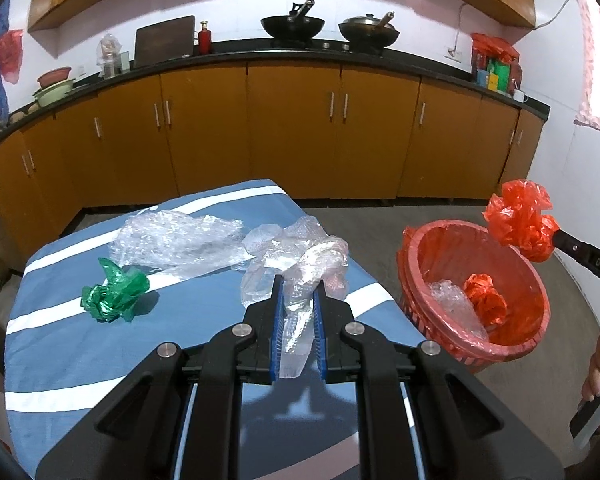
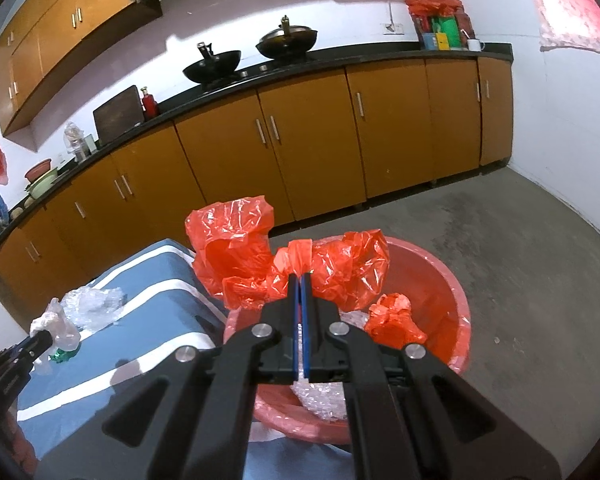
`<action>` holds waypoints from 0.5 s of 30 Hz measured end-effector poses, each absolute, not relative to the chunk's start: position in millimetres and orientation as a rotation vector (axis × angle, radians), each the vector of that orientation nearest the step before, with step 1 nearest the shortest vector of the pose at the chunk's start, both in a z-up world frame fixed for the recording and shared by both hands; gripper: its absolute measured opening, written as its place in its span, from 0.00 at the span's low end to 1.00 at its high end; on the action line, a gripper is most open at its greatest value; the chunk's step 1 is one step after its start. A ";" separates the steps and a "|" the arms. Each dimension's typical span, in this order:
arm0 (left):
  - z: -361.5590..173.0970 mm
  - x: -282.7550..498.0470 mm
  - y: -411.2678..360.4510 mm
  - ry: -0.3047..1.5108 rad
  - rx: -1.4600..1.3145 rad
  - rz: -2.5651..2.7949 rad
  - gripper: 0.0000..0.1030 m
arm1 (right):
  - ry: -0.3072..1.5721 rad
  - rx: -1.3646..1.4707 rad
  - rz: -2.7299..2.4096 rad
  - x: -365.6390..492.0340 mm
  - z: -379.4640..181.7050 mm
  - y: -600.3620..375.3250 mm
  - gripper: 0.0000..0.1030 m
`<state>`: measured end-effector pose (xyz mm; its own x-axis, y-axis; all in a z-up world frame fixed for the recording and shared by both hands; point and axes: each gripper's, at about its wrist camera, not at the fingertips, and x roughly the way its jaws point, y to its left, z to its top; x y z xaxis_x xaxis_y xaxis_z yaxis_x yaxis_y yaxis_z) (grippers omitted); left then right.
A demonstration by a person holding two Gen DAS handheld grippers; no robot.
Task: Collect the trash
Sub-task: 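Carry the clear bag and red bag over the red basket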
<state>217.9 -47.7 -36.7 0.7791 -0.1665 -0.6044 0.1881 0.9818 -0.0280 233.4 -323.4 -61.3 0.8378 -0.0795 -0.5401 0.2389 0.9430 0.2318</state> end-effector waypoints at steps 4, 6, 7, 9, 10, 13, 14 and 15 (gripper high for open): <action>-39.7 221.0 -54.8 0.659 0.037 -0.204 0.13 | 0.556 0.301 -0.184 233.1 -64.7 -329.9 0.03; -41.2 222.7 -59.1 0.663 0.036 -0.212 0.13 | 0.557 0.303 -0.189 233.5 -65.8 -333.1 0.03; -41.8 223.8 -62.3 0.665 0.036 -0.218 0.13 | 0.559 0.305 -0.193 233.5 -67.1 -335.5 0.03; -43.5 225.1 -66.6 0.666 0.038 -0.230 0.13 | 0.560 0.307 -0.200 233.1 -68.9 -338.5 0.03; -44.3 225.4 -69.6 0.667 0.040 -0.235 0.13 | 0.562 0.309 -0.204 233.5 -70.0 -340.4 0.03; -46.7 229.1 -78.5 0.676 0.030 -0.257 0.13 | 0.565 0.314 -0.216 234.0 -72.9 -346.8 0.03; -47.3 231.3 -83.5 0.680 0.023 -0.267 0.13 | 0.565 0.317 -0.221 233.9 -73.8 -349.4 0.03; -47.8 233.5 -88.6 0.684 0.019 -0.276 0.13 | 0.564 0.319 -0.225 233.6 -74.5 -352.1 0.03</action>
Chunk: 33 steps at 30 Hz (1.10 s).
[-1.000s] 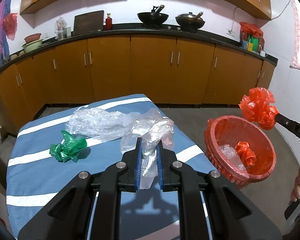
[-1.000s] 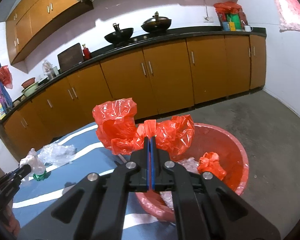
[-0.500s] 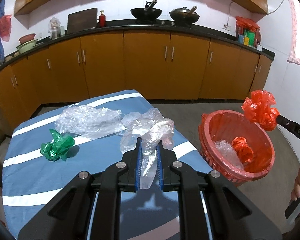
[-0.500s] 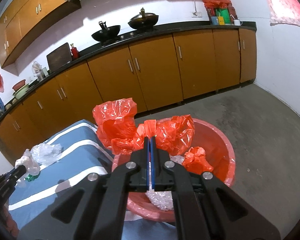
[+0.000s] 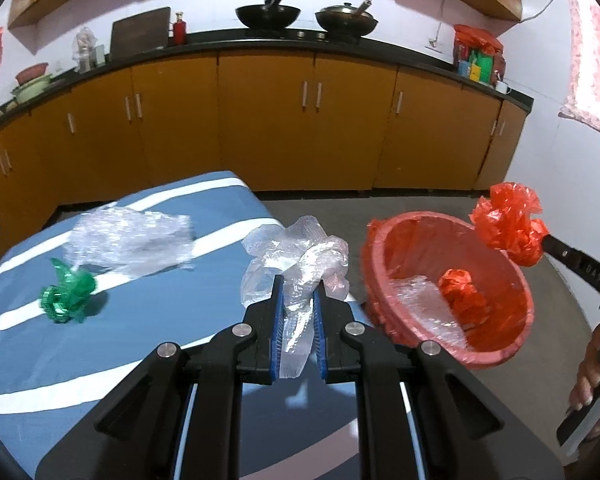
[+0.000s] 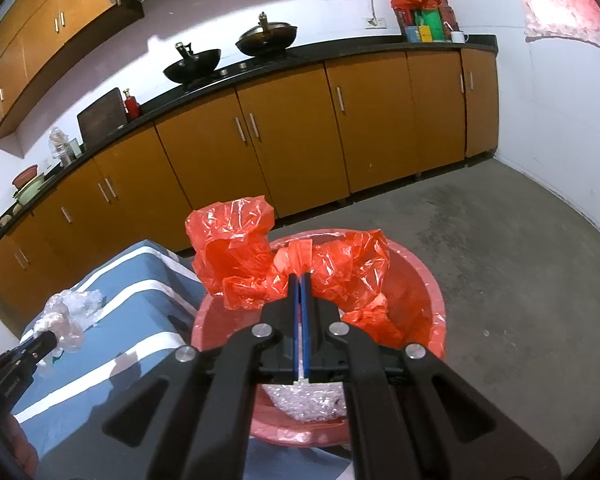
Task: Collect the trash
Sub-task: 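Carry the clear bag and red bag over the red basket, then open both grippers to drop the clear and red bags into the basket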
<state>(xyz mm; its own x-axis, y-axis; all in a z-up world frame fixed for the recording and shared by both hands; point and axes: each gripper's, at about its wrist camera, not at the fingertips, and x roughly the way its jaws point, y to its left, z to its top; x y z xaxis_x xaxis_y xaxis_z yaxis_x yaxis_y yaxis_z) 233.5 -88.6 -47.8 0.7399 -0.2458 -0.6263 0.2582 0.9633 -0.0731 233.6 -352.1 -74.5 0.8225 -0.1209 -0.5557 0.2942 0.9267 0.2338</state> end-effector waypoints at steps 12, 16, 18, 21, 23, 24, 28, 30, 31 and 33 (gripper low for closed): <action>-55.1 252.8 -176.1 0.692 0.063 -0.429 0.13 | 0.543 0.355 -0.284 234.6 -76.3 -381.4 0.03; -65.2 258.4 -197.0 0.713 0.087 -0.459 0.13 | 0.544 0.375 -0.296 237.2 -81.2 -388.8 0.03; -69.1 259.4 -204.2 0.720 0.093 -0.472 0.13 | 0.544 0.387 -0.296 238.9 -82.7 -392.0 0.03; -72.4 261.8 -214.1 0.728 0.101 -0.489 0.13 | 0.538 0.402 -0.297 242.0 -83.4 -396.9 0.03; -74.0 262.6 -221.6 0.730 0.108 -0.499 0.13 | 0.534 0.414 -0.296 242.9 -83.8 -400.4 0.03; -74.1 263.3 -223.5 0.730 0.111 -0.505 0.13 | 0.533 0.424 -0.291 244.8 -84.1 -401.7 0.03; -77.8 269.9 -230.5 0.749 0.113 -0.514 0.31 | 0.544 0.444 -0.249 248.7 -88.7 -404.3 0.08; -79.1 271.5 -227.9 0.752 0.101 -0.504 0.43 | 0.551 0.444 -0.242 248.2 -92.1 -404.7 0.20; -79.8 272.1 -223.8 0.750 0.093 -0.499 0.43 | 0.550 0.444 -0.249 246.3 -93.9 -405.4 0.23; -81.4 272.8 -219.2 0.753 0.092 -0.483 0.43 | 0.552 0.452 -0.256 244.0 -96.2 -408.1 0.29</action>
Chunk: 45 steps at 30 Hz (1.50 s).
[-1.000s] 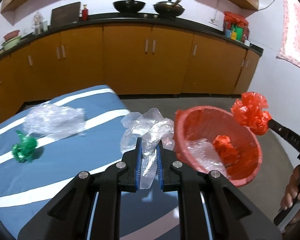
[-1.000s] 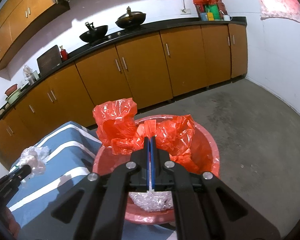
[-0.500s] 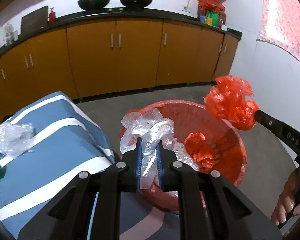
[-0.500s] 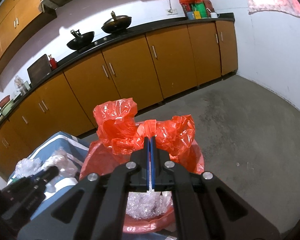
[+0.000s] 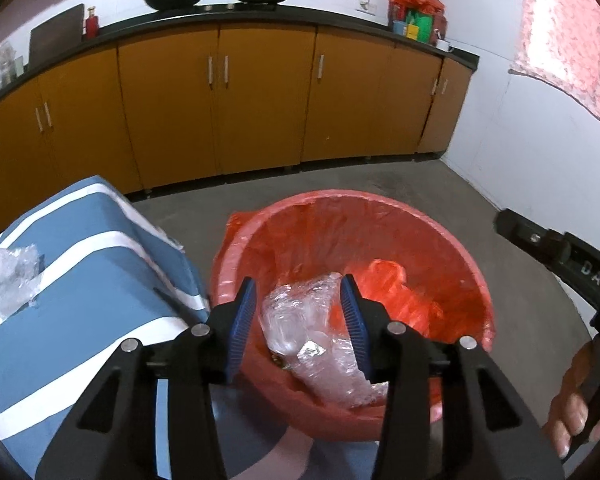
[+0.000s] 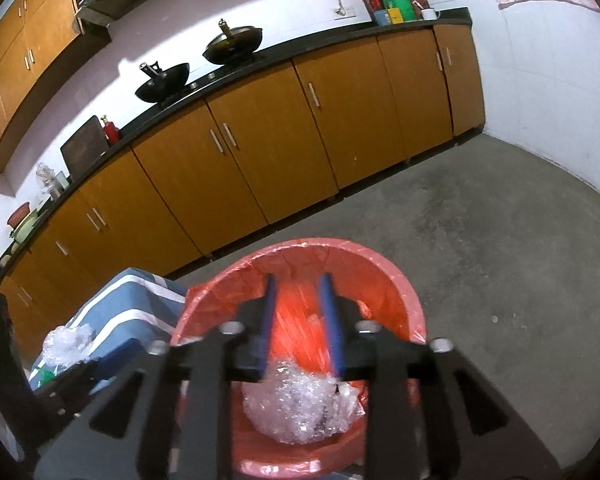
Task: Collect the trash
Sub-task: 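Open both grippers to drop the clear and red bags into the basket, then move both open grippers back to the table, left gripper reaching the green bag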
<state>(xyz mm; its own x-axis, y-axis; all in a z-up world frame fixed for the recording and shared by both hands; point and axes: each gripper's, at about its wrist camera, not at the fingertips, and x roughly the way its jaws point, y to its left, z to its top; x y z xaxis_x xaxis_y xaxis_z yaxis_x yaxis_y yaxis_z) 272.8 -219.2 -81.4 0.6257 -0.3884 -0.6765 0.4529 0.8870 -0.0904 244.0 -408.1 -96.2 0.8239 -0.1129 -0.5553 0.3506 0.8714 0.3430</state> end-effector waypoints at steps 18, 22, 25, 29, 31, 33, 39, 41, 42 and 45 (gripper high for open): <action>-68.8 247.3 -69.5 0.665 0.057 -0.187 0.53 | 0.579 0.360 -0.169 256.4 -85.7 -347.2 0.42; -67.2 240.8 -6.4 0.637 0.067 -0.042 0.62 | 0.574 0.313 -0.128 262.7 -80.9 -316.8 0.57; -70.7 240.0 35.1 0.635 0.070 0.068 0.70 | 0.577 0.287 -0.089 268.0 -78.0 -293.0 0.68; -78.7 249.2 88.1 0.662 0.045 0.201 0.78 | 0.599 0.254 -0.043 275.6 -79.0 -263.2 0.69; -82.1 254.7 99.9 0.674 0.036 0.227 0.82 | 0.609 0.242 -0.028 276.4 -80.6 -252.0 0.69; -84.3 262.2 106.7 0.684 0.031 0.234 0.84 | 0.624 0.229 -0.012 279.2 -82.0 -239.6 0.69; -90.6 278.7 98.2 0.696 0.079 0.203 0.86 | 0.658 0.204 0.007 282.3 -85.9 -220.9 0.69; -96.5 284.0 101.3 0.713 0.084 0.202 0.86 | 0.669 0.198 0.010 283.9 -86.9 -217.8 0.69; -99.0 286.2 103.0 0.725 0.075 0.199 0.86 | 0.674 0.194 0.012 284.6 -88.0 -215.8 0.69; -107.3 290.4 111.4 0.771 0.040 0.178 0.69 | 0.688 0.189 0.016 287.2 -91.7 -211.8 0.69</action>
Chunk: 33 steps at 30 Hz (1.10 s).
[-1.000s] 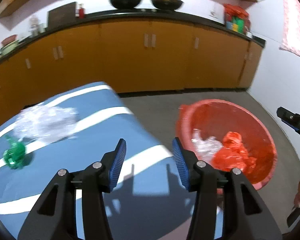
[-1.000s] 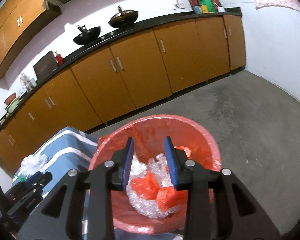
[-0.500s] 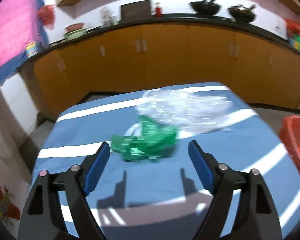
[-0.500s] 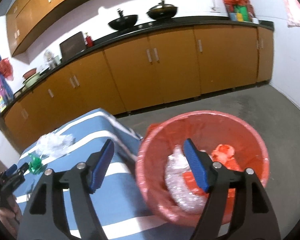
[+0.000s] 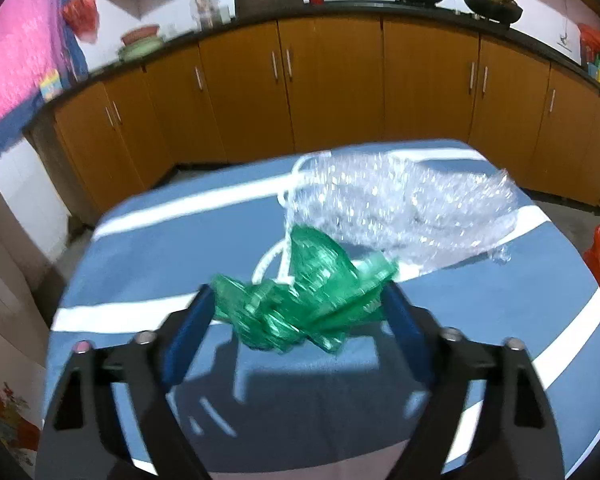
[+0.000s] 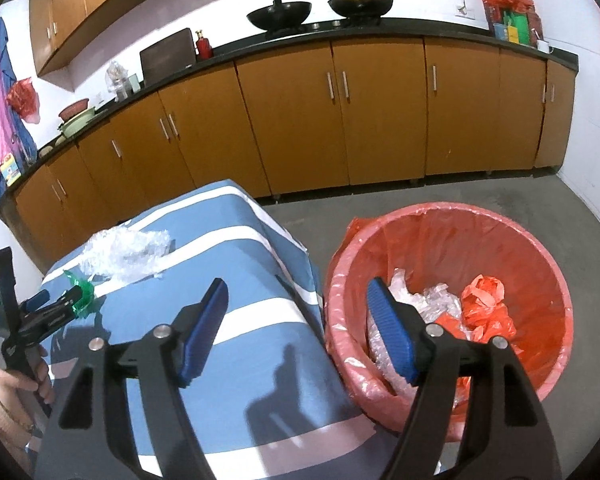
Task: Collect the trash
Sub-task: 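Move both open grippers back to the table, left gripper reaching the green bag, then grasp the green bag with the left gripper while the right gripper grasps the bubble wrap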
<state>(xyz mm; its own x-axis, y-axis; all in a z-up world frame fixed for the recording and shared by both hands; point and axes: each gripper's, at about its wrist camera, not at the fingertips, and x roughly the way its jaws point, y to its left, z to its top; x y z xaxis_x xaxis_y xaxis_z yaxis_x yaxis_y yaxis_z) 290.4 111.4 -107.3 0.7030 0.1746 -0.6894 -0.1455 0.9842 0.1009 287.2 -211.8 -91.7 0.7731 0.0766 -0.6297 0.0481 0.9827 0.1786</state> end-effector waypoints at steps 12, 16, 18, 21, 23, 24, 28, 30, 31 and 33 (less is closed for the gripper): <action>-108.5 272.1 150.3 0.757 0.005 0.221 0.00 | 0.712 0.188 0.069 296.7 -97.1 -178.8 0.69; -104.5 256.3 173.0 0.743 -0.020 0.250 0.00 | 0.713 0.170 0.109 302.9 -96.5 -156.4 0.69; -102.1 251.2 181.5 0.737 -0.036 0.253 0.00 | 0.716 0.165 0.132 307.0 -97.0 -141.3 0.69; -97.5 241.9 193.8 0.719 -0.066 0.249 0.00 | 0.717 0.163 0.174 314.3 -96.6 -117.7 0.69; -94.9 238.2 198.9 0.708 -0.073 0.245 0.00 | 0.709 0.153 0.199 318.4 -95.3 -101.2 0.69; -93.8 236.5 200.9 0.703 -0.076 0.244 0.00 | 0.699 0.141 0.214 322.7 -94.0 -88.7 0.69; -89.9 233.9 211.1 0.686 -0.100 0.239 0.00 | 0.683 0.121 0.255 337.8 -92.4 -54.8 0.69; -88.3 233.5 212.5 0.681 -0.113 0.232 0.00 | 0.675 0.115 0.264 348.8 -92.1 -39.9 0.68; -87.4 233.2 213.5 0.678 -0.118 0.227 0.00 | 0.674 0.114 0.267 355.7 -92.3 -32.4 0.68; -87.2 231.0 214.6 0.675 -0.122 0.218 0.00 | 0.674 0.112 0.266 367.7 -93.1 -23.1 0.68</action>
